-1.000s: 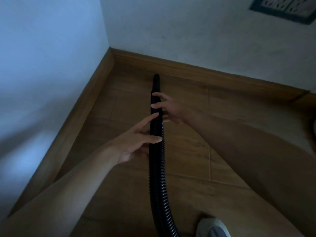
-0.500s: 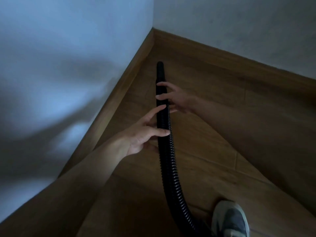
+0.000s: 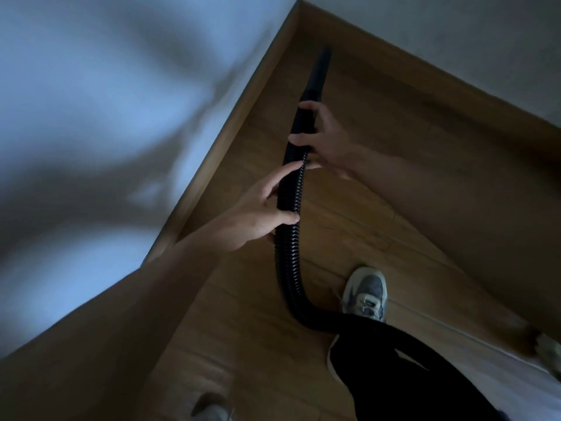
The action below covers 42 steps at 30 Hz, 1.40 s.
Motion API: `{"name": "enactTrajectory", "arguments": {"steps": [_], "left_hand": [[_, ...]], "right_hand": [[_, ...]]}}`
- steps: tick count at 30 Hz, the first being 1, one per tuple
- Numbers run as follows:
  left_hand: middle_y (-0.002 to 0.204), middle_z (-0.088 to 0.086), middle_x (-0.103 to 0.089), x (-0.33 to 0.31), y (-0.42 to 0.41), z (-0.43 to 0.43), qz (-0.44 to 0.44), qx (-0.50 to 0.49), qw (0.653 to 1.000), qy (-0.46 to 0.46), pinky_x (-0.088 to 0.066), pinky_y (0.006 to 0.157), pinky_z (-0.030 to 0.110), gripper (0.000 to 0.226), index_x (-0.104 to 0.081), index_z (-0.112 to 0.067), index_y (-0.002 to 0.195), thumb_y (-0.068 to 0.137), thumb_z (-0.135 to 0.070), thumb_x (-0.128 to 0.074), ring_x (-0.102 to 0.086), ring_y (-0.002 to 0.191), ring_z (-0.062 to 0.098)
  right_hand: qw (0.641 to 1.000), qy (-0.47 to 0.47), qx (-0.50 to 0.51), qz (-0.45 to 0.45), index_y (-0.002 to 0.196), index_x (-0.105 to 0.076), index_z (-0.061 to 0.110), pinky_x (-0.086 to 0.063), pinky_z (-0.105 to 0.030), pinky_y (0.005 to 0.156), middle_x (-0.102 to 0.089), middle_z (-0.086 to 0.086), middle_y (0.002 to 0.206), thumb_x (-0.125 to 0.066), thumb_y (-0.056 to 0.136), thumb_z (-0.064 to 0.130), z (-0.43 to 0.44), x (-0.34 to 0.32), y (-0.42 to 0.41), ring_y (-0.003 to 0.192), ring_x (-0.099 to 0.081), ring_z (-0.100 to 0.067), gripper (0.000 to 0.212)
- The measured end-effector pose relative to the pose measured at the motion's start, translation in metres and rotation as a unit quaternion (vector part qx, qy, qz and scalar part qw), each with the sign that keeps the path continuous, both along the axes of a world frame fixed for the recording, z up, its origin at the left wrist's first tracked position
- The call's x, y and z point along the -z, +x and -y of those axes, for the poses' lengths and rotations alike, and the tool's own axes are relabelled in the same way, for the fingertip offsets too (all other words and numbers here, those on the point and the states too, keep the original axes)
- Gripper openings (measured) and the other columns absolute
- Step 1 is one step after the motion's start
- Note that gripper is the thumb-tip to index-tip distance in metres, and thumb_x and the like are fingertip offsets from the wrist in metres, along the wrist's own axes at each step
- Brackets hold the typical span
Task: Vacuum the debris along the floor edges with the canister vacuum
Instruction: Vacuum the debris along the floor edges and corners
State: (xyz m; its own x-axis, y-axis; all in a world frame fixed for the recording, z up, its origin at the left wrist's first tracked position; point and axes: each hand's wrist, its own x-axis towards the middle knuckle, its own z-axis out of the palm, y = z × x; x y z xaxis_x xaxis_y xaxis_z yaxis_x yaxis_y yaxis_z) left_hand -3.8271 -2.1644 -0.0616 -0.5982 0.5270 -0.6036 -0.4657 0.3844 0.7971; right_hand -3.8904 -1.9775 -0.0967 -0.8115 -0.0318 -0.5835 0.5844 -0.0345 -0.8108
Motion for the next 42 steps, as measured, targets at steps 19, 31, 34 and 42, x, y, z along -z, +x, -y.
{"name": "enactTrajectory", "arguments": {"steps": [19,31,34,42], "left_hand": [[0.137,-0.021,-0.036,-0.146,0.127,-0.002,-0.115,0.23,0.966,-0.018,-0.041,0.073,0.0,0.085,-0.036,-0.049,0.143,0.084,0.004,-0.067,-0.037,0.121,-0.003],[0.147,-0.011,-0.036,-0.169,0.226,-0.023,-0.113,0.322,0.938,-0.058,-0.046,0.095,0.023,0.093,-0.029,-0.067,0.135,0.085,0.001,-0.068,-0.038,0.127,0.008],[0.146,-0.014,-0.034,-0.177,0.247,-0.026,-0.107,0.353,0.926,-0.077,-0.05,0.101,0.042,0.092,-0.028,-0.068,0.135,0.085,-0.004,-0.07,-0.039,0.131,0.013],[0.128,-0.006,-0.051,-0.191,0.284,-0.061,-0.133,0.447,0.881,-0.076,-0.045,0.094,0.025,0.082,-0.037,-0.04,0.145,0.082,0.005,-0.065,-0.052,0.115,0.014]], "right_hand": [[0.982,-0.008,0.187,0.009,0.138,-0.04,0.031,-0.062,-0.037,0.067,-0.048,-0.002,0.121,-0.067,0.088,-0.001,-0.013,-0.161,0.197,0.101,-0.064,-0.022,0.066],[0.956,-0.033,0.283,0.065,0.135,-0.038,0.038,-0.06,-0.054,0.081,-0.05,-0.006,0.123,-0.072,0.085,0.0,-0.026,-0.179,0.33,0.11,-0.061,-0.03,0.071],[0.953,-0.019,0.294,0.066,0.137,-0.036,0.036,-0.06,-0.054,0.079,-0.051,-0.007,0.12,-0.073,0.084,0.0,-0.025,-0.184,0.356,0.107,-0.062,-0.03,0.074],[0.929,0.0,0.365,0.058,0.137,-0.032,0.035,-0.06,-0.028,0.069,-0.051,-0.01,0.118,-0.072,0.083,0.002,-0.041,-0.189,0.43,0.096,-0.06,-0.019,0.075]]}}
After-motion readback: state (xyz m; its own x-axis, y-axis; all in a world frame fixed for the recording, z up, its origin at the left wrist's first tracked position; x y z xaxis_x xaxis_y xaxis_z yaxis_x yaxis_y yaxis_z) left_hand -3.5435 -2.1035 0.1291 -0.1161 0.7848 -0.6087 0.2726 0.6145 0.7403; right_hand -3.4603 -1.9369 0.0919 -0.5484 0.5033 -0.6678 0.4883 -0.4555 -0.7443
